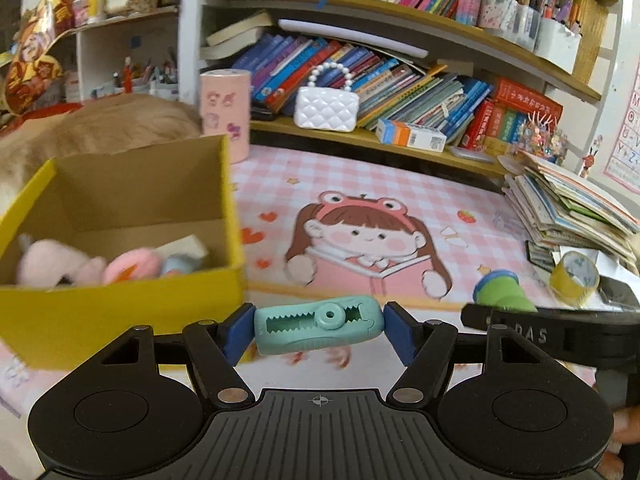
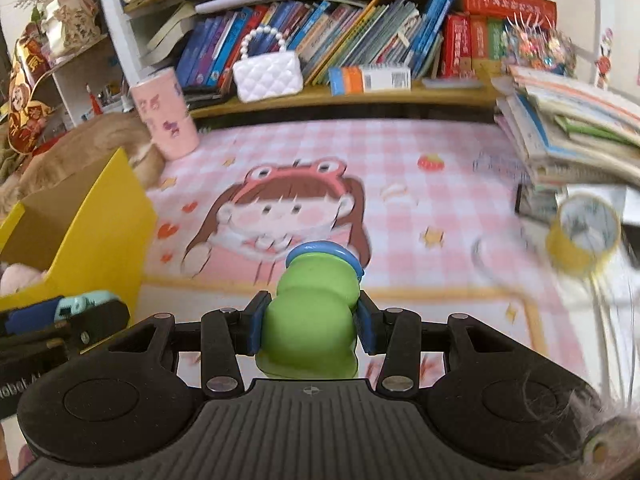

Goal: Organize objects
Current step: 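Carry the mint-green toy and green bottle toy with both tools toward the yellow box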

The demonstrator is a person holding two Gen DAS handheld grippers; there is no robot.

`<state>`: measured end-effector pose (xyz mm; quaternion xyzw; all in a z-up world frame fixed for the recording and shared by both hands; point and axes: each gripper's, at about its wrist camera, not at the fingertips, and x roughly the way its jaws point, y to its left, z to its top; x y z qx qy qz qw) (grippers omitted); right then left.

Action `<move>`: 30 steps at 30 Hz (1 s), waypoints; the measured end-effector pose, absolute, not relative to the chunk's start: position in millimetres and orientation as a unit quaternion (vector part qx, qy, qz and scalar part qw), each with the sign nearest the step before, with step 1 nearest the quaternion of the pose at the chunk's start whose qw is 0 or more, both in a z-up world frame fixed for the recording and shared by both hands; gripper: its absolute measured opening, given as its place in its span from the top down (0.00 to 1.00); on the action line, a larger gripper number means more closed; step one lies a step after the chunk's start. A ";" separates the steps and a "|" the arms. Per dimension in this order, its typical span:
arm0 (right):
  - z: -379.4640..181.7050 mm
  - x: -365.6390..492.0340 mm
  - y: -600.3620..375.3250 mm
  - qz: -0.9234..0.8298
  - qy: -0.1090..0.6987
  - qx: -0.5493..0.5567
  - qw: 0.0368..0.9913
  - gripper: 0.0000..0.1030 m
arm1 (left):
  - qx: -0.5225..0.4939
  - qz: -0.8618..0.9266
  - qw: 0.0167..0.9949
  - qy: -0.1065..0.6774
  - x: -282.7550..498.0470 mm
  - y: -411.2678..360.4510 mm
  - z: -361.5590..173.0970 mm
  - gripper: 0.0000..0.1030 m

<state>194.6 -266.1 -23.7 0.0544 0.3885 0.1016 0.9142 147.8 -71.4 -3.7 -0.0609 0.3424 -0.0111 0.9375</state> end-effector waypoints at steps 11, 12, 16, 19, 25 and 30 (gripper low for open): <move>-30.0 119.7 -205.3 0.127 0.406 0.034 0.904 0.60 | -0.079 0.018 0.931 0.356 79.5 -16.6 -14.6 0.32; -30.2 115.2 -200.8 0.130 0.406 0.032 0.904 0.60 | -0.080 0.021 0.931 0.357 75.0 -12.0 -14.6 0.32; -30.3 97.2 -182.2 0.140 0.404 0.026 0.904 0.60 | -0.084 0.034 0.931 0.354 55.9 5.7 -12.9 0.32; -30.0 86.7 -168.4 0.145 0.401 0.020 0.904 0.60 | -0.084 0.042 0.930 0.355 43.4 16.0 -11.7 0.32; -28.6 74.2 -143.0 0.161 0.398 0.017 0.903 0.59 | -0.087 0.063 0.933 0.342 24.0 40.6 -6.4 0.32; -24.3 65.8 -122.5 0.176 0.388 0.008 0.905 0.59 | -0.091 0.075 0.935 0.334 10.9 58.7 -3.8 0.32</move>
